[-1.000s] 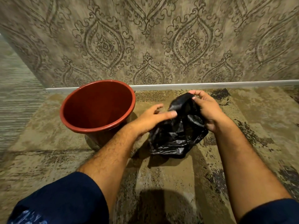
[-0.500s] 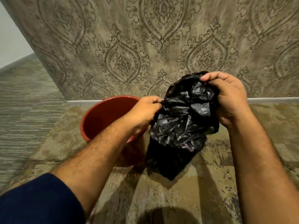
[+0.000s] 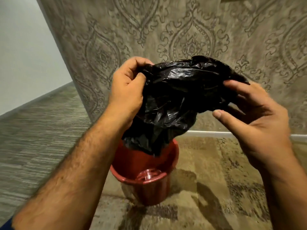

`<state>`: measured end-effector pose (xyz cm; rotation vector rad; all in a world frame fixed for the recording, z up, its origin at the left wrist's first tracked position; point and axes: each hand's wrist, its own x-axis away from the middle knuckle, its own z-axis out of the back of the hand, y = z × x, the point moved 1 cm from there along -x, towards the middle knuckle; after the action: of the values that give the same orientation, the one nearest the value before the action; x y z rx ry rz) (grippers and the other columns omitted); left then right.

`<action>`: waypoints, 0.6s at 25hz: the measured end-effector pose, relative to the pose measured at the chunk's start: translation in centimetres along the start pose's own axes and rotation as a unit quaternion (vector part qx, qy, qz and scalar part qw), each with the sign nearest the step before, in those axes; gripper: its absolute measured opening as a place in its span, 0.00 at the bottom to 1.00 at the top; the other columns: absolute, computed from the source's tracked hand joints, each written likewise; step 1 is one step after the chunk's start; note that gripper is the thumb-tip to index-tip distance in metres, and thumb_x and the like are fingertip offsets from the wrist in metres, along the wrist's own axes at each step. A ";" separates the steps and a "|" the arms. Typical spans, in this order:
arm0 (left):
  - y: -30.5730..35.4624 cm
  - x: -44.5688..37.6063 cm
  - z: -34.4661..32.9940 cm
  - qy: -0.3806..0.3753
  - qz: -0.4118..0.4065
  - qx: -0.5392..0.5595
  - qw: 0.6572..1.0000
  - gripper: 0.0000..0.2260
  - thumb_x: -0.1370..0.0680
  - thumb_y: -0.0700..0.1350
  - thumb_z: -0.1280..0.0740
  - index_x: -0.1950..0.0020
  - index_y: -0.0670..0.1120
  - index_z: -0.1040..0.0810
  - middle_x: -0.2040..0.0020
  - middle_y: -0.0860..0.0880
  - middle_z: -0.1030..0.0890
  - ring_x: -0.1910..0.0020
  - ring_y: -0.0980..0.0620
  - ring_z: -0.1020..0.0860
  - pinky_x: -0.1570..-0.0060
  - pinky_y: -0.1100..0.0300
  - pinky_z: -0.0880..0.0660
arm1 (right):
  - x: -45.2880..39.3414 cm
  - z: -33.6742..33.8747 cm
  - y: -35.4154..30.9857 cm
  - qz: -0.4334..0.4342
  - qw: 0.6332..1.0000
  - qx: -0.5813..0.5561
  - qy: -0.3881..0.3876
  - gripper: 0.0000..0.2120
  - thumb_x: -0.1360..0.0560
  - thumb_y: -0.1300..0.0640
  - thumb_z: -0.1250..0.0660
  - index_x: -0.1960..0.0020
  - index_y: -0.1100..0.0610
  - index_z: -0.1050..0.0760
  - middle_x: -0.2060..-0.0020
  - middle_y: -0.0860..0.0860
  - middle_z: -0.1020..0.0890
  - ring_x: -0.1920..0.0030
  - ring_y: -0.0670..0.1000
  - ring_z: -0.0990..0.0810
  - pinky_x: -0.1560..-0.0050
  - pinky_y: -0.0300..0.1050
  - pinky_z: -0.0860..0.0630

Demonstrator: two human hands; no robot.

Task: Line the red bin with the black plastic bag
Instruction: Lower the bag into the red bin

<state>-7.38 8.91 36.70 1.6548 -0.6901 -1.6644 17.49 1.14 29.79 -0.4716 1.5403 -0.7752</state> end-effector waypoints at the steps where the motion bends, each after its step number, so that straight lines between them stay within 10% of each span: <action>1: 0.6 -0.5 0.5 0.006 -0.046 -0.013 0.999 0.18 0.22 0.27 0.40 0.54 0.50 0.20 0.57 0.54 0.17 0.55 0.56 0.21 0.50 0.58 0.25 | 0.1 -0.6 0.0 0.011 1.000 0.000 0.001 0.28 0.26 0.69 0.23 0.31 0.50 0.21 0.32 0.56 0.21 0.30 0.51 0.17 0.28 0.49 0.22; 6: -1.5 -0.5 2.7 -0.043 -0.080 -0.134 0.987 0.19 0.25 0.29 0.41 0.52 0.52 0.19 0.54 0.56 0.17 0.53 0.63 0.20 0.47 0.65 0.26 | 0.6 -3.4 0.8 -0.034 0.997 0.055 0.037 0.22 0.27 0.63 0.19 0.37 0.46 0.16 0.39 0.49 0.16 0.36 0.41 0.17 0.37 0.31 0.25; 9: -5.8 0.5 4.6 -0.099 0.058 -0.171 0.979 0.15 0.22 0.31 0.39 0.53 0.46 0.17 0.57 0.52 0.16 0.57 0.60 0.20 0.54 0.64 0.24 | 0.6 -5.5 3.0 -0.142 0.989 0.012 0.042 0.24 0.26 0.71 0.24 0.40 0.45 0.14 0.39 0.49 0.15 0.46 0.47 0.15 0.48 0.35 0.18; 12: -8.9 1.3 6.2 -0.086 0.172 -0.167 0.967 0.10 0.21 0.32 0.39 0.54 0.38 0.18 0.64 0.49 0.18 0.66 0.57 0.22 0.66 0.64 0.26 | -0.1 -7.7 5.1 -0.251 0.967 0.035 -0.011 0.26 0.26 0.72 0.31 0.38 0.47 0.14 0.44 0.53 0.12 0.50 0.69 0.15 0.47 0.62 0.13; 15: -12.1 1.0 7.5 -0.003 0.218 -0.173 0.961 0.08 0.21 0.36 0.37 0.57 0.36 0.21 0.65 0.45 0.23 0.66 0.52 0.26 0.67 0.59 0.31 | -1.2 -8.7 8.4 -0.309 0.942 0.105 -0.078 0.24 0.25 0.70 0.33 0.37 0.48 0.16 0.45 0.56 0.12 0.58 0.56 0.14 0.54 0.52 0.15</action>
<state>-16.04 15.07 27.09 1.1535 -0.6644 -1.3772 10.33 9.47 24.58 -0.8527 1.1440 -1.3347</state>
